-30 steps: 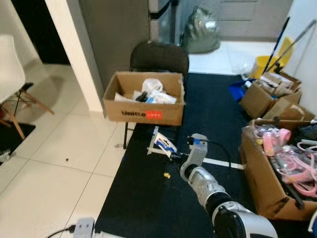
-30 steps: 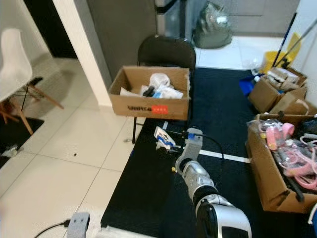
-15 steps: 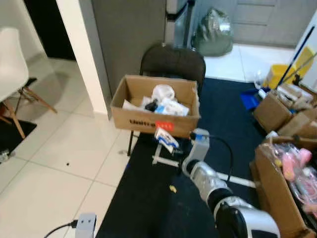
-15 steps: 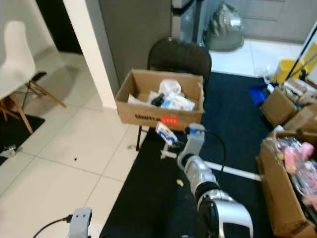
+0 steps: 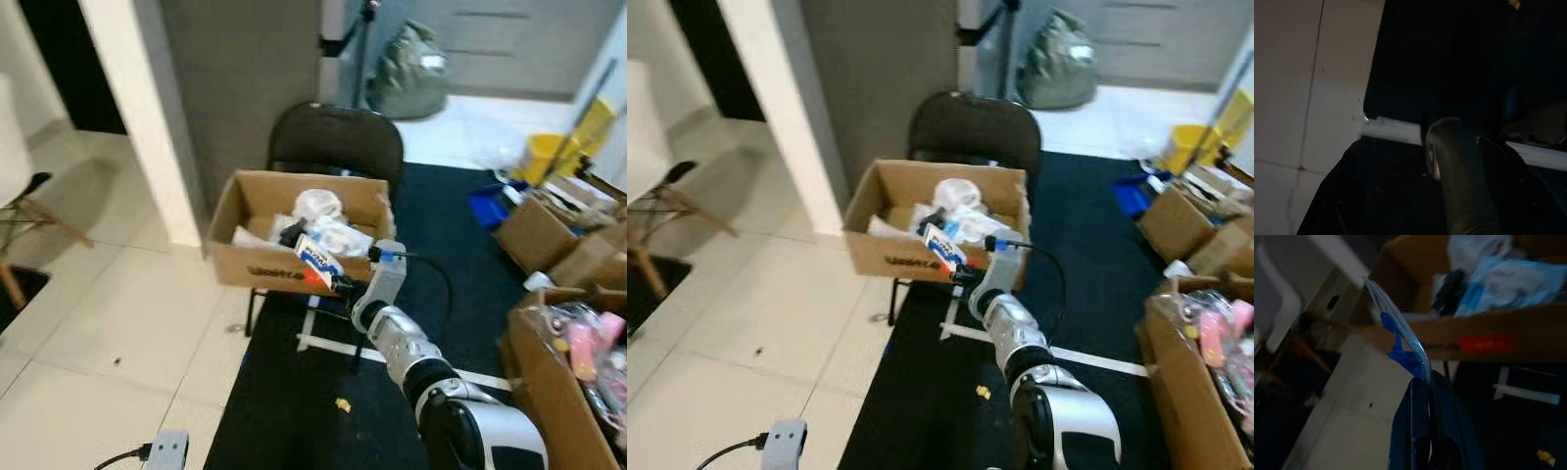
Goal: Picking trash to rubbish bin
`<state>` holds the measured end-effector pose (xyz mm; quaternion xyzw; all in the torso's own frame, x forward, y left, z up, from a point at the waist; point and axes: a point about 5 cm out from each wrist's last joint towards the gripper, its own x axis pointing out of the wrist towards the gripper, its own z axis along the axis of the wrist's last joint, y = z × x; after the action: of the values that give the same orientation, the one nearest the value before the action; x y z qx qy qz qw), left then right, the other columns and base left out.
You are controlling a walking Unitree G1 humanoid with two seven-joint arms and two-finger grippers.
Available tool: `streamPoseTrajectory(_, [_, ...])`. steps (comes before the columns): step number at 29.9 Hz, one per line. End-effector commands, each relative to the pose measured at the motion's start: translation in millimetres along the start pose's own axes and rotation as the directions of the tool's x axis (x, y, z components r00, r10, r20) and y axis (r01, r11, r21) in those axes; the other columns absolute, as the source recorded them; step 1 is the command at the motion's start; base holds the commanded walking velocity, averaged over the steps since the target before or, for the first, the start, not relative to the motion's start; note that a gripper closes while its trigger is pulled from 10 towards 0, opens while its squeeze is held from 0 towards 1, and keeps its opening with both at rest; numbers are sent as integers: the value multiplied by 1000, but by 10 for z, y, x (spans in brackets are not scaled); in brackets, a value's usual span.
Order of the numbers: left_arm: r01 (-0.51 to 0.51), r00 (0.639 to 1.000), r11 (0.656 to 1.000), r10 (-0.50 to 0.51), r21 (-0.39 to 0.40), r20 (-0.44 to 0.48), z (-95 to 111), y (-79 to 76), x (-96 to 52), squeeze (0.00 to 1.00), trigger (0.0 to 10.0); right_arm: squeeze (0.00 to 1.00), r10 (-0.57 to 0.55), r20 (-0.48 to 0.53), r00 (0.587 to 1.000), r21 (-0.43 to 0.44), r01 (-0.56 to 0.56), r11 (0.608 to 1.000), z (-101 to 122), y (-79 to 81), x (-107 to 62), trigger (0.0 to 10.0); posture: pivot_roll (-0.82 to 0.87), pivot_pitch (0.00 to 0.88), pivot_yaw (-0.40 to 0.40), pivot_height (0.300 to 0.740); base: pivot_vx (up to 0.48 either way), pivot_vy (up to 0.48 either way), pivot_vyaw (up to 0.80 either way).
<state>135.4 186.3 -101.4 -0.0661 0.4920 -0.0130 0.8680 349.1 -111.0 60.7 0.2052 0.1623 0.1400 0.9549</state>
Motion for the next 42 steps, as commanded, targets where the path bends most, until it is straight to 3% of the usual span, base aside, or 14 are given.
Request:
streamPoseTrajectory(1, [-4,1000,1000,4,-2,-7,-16,16,-6,0,10000,0,-15,-8,1000,-4,15,1000,-31,-41,-22,10000,29,18,81,740,334,0,0])
streamPoseTrajectory(11, [-5,1000,1000,5,-3,-8,-30,32,-13,0,10000,0,-12,-29,1000,-41,11,999,-101,-16,-31,10000,30,23,86,740,335,0,0])
streamPoseTrajectory(16, [-3,1000,1000,3,1,-10,-35,31,-15,0,10000,0,-21,-55,998,-125,14,992,-138,6,-28,10000,29,22,89,740,335,0,0])
streamPoseTrajectory(27, [-29,999,1000,29,-7,-17,-55,51,-20,0,10000,0,24,-53,998,-118,-30,993,-161,104,-5,10000,34,26,89,740,239,0,0])
streamPoseTrajectory(28, [-36,999,999,36,-11,-21,-61,54,-20,0,10000,1000,45,-54,998,-98,-50,994,-169,121,-5,10000,36,26,89,740,0,0,0])
streamPoseTrajectory(40, [-60,997,998,60,14,-41,-72,67,-20,0,10000,1000,156,-1,988,68,-155,986,-136,151,-16,10000,30,26,95,740,0,0,0])
streamPoseTrajectory(41, [-60,997,998,60,15,-42,-72,67,-20,0,10000,741,189,0,982,97,-188,977,-137,159,-21,10000,30,26,95,740,0,0,0])
streamPoseTrajectory(42, [-60,997,998,61,17,-43,-69,66,-19,0,10000,310,298,-18,954,138,-293,946,-172,203,-43,10000,27,24,96,740,0,0,0])
